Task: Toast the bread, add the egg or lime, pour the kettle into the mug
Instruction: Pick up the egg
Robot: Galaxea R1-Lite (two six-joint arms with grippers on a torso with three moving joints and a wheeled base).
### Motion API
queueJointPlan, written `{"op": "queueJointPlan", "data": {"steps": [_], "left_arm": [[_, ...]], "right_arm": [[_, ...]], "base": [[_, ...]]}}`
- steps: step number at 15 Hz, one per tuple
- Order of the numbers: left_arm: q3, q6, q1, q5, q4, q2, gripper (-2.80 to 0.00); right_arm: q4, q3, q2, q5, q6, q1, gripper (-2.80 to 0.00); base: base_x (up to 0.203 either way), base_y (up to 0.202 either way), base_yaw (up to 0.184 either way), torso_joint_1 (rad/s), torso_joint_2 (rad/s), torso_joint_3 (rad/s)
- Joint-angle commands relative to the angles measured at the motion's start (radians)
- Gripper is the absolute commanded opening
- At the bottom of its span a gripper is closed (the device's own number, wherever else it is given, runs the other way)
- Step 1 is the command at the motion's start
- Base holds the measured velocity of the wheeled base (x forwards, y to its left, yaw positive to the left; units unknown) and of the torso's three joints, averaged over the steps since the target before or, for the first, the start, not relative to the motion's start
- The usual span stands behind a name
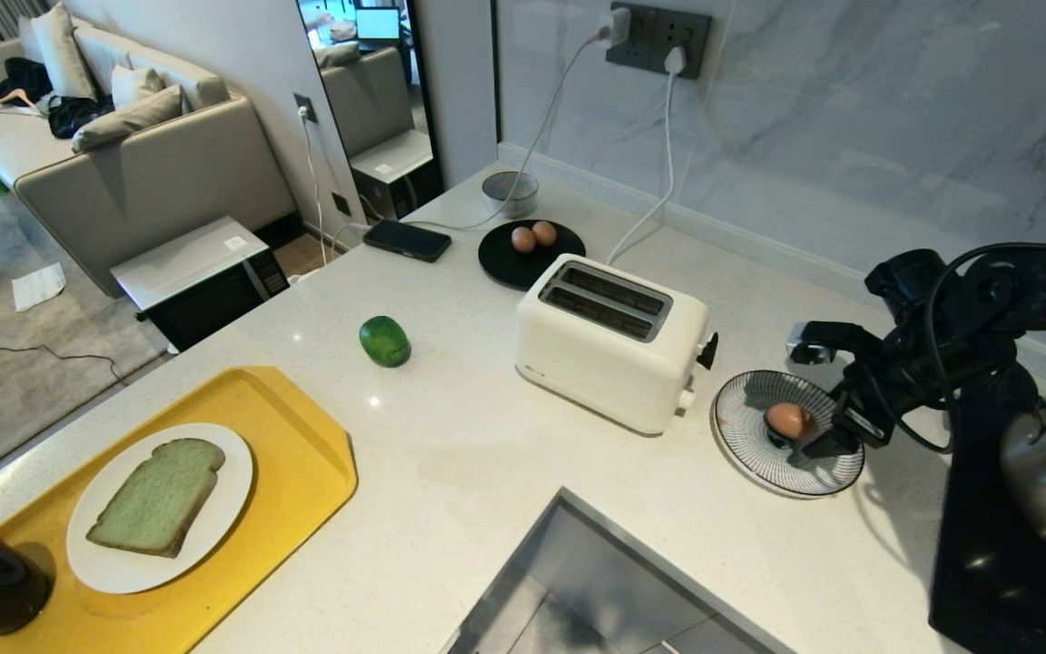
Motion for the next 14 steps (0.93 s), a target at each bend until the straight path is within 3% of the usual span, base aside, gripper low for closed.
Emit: {"op": "queueJointPlan", "data": {"steps": [1, 6, 14], "left_arm": [[0.000, 0.001, 0.001, 0.000, 0.000, 0.002, -2.80], [0.000, 0.000, 0.000, 0.000, 0.000, 0.002, -2.80], [0.000, 0.000, 0.001, 0.000, 0.000, 0.002, -2.80]], "right_arm": [[0.001, -0.003, 0.023, 0.000, -0.005, 0.013, 0.00], [-0.085, -0.006, 0.067, -0.002, -0.028, 0.023, 0.00], [-0.087, -0.058, 0.115, -0.005, -0.044, 0.023, 0.00]], "base": [[0.000, 0.000, 0.000, 0.000, 0.00, 0.000], [0.000, 0.000, 0.000, 0.000, 0.00, 0.000], [0.000, 0.000, 0.000, 0.000, 0.00, 0.000]]}}
